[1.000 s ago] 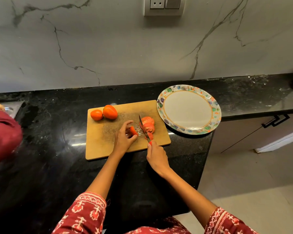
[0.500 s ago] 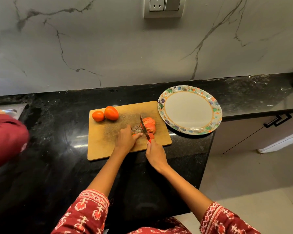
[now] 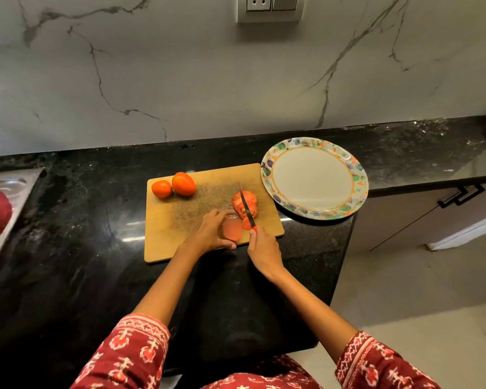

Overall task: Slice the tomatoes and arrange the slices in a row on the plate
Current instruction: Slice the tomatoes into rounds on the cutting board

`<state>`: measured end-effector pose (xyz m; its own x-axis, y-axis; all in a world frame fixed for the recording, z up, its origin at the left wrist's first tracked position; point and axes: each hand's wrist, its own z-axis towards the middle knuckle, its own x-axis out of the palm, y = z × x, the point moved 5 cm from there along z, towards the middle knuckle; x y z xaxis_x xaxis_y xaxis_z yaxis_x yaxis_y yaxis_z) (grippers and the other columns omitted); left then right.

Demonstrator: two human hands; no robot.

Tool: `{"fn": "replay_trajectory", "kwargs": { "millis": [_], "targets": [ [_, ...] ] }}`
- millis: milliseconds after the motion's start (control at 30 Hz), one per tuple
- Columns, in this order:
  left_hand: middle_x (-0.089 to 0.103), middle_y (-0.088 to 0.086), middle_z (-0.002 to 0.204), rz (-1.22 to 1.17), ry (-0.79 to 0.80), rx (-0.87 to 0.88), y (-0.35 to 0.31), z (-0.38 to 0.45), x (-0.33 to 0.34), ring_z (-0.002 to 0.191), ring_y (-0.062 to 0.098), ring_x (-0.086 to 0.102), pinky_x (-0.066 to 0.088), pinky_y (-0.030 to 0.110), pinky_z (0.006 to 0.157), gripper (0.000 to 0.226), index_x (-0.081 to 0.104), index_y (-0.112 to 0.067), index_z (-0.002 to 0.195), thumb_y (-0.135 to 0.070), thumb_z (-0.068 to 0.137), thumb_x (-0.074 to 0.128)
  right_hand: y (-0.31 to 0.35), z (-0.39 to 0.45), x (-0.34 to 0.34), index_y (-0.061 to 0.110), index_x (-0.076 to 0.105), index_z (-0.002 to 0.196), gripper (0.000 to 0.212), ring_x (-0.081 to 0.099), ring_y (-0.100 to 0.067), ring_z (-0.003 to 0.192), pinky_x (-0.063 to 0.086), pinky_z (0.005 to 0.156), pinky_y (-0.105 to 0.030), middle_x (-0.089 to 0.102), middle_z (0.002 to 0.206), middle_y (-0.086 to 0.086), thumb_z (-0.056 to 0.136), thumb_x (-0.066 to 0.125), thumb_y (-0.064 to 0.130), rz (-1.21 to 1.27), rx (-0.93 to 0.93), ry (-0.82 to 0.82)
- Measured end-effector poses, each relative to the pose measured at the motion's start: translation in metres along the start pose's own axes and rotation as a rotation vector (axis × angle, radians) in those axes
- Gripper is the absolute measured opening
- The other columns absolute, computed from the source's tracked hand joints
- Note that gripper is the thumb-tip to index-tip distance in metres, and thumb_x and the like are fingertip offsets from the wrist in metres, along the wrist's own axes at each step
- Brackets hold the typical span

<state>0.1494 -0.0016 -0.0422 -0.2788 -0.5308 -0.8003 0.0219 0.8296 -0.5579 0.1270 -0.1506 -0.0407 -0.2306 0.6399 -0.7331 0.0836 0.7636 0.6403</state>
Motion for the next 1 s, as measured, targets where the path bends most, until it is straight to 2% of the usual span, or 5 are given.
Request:
{"fn": "replay_trajectory", "kwargs": {
  "millis": [267, 400, 600, 767, 1000],
  "targets": [
    [0.046, 0.007, 0.123, 0.177, 0.049, 0.025, -0.022, 0.023, 0.002, 0.116, 0.024, 0.043, 0.038, 0.031, 0.094, 0.058, 0.051, -0.023, 0.127, -0.024, 0.074, 0.074, -0.003, 0.005, -0.006, 0.003, 0.053, 0.104, 0.032, 0.058, -0.035, 0.092, 0.035, 0.067, -0.032, 0.062, 0.100, -0.016, 0.102, 0.030, 0.026, 0.058, 0.021, 0.005],
    [0.052, 0.008, 0.117, -0.178, -0.151, 0.019, -0.013, 0.022, -0.004, 0.106, 0.021, 0.051, 0.040, 0.023, 0.083, 0.048, 0.058, -0.020, 0.112, -0.019, 0.069, 0.079, 0.002, 0.008, -0.006, 0.002, 0.053, 0.100, 0.033, 0.058, -0.034, 0.089, 0.034, 0.066, -0.031, 0.062, 0.096, -0.017, 0.101, 0.031, 0.026, 0.106, 0.020, 0.000],
    [0.061, 0.003, 0.108, -0.501, -0.305, -0.015, 0.007, 0.012, -0.004, 0.098, 0.019, 0.060, 0.050, 0.036, 0.090, 0.048, 0.057, -0.021, 0.102, -0.005, 0.064, 0.081, 0.014, -0.001, -0.005, 0.005, 0.052, 0.114, 0.032, 0.061, -0.033, 0.092, 0.041, 0.067, -0.034, 0.064, 0.099, -0.015, 0.102, 0.031, 0.026, 0.060, -0.041, 0.000],
    [0.064, 0.011, 0.109, -0.572, -0.317, -0.015, 0.010, 0.013, 0.000, 0.097, 0.014, 0.060, 0.046, 0.010, 0.083, 0.052, 0.059, -0.009, 0.112, 0.003, 0.065, 0.078, 0.013, -0.023, 0.007, 0.008, 0.046, 0.115, 0.029, 0.062, -0.035, 0.095, 0.048, 0.078, -0.045, 0.064, 0.100, -0.015, 0.103, 0.029, 0.027, -0.127, -0.064, 0.040],
    [0.066, 0.007, 0.108, -0.624, -0.298, -0.014, 0.015, 0.016, 0.003, 0.102, 0.017, 0.062, 0.049, 0.029, 0.091, 0.055, 0.059, -0.016, 0.113, -0.002, 0.064, 0.080, 0.014, -0.024, 0.007, 0.008, 0.043, 0.117, 0.029, 0.061, -0.036, 0.099, 0.047, 0.078, -0.044, 0.064, 0.104, -0.016, 0.103, 0.027, 0.027, -0.211, -0.056, 0.038]
  ]
}}
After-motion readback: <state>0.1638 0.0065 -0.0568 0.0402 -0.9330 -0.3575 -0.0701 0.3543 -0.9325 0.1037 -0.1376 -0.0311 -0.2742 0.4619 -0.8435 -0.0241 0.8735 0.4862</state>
